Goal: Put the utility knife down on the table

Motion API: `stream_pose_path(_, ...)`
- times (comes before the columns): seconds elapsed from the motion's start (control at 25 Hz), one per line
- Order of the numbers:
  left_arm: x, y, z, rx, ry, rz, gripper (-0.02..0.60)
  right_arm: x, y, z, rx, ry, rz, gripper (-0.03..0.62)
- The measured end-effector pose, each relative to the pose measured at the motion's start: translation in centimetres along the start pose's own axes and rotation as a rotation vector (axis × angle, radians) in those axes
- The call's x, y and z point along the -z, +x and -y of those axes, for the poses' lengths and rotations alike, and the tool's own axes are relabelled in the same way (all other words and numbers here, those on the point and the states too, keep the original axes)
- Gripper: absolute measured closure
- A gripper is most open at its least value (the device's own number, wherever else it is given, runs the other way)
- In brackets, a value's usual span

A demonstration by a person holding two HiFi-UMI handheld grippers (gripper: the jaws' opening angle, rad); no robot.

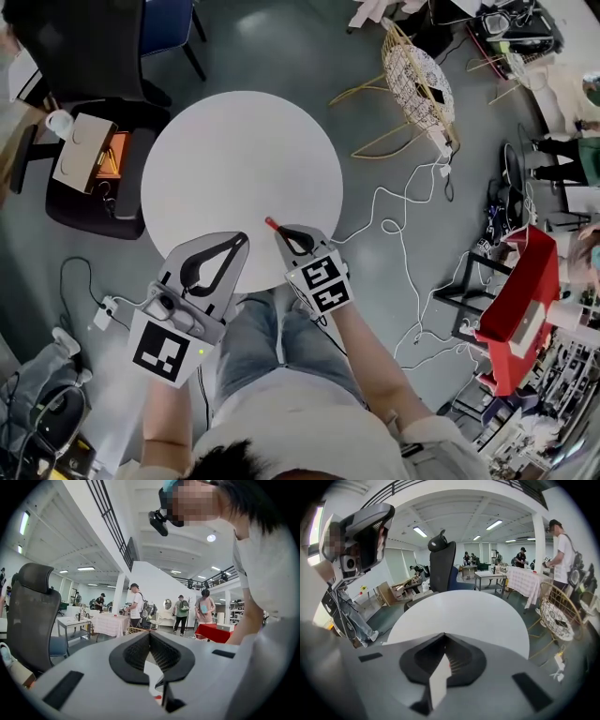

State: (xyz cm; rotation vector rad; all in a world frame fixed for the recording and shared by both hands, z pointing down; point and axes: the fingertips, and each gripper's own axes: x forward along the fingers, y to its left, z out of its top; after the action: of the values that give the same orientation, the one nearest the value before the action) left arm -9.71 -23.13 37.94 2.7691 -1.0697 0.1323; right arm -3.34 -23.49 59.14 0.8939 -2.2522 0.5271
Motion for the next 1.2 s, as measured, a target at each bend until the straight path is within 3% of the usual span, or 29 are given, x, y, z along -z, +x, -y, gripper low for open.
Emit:
stream_pose_path(0.32,-1.6,0.0,2.3,0.0,0.033,0.022,0.572,-5.8,-5.3,-1.1,-0.032,0.014,0.192,0.586)
stream_pose_path(0.64,-3.6,0.2,6.6,-0.008,0.052,0.056,0.572,-11.3,-14.4,-2.6,-0.063,-0.036,0.422,0.586)
stream_pose_path(1.2,-6.8,-0.7,14.7,-0.038,0.094,0.14,0.572,-12.7,-29.1,-6.6,-0.119,-0.138,0.7,0.586)
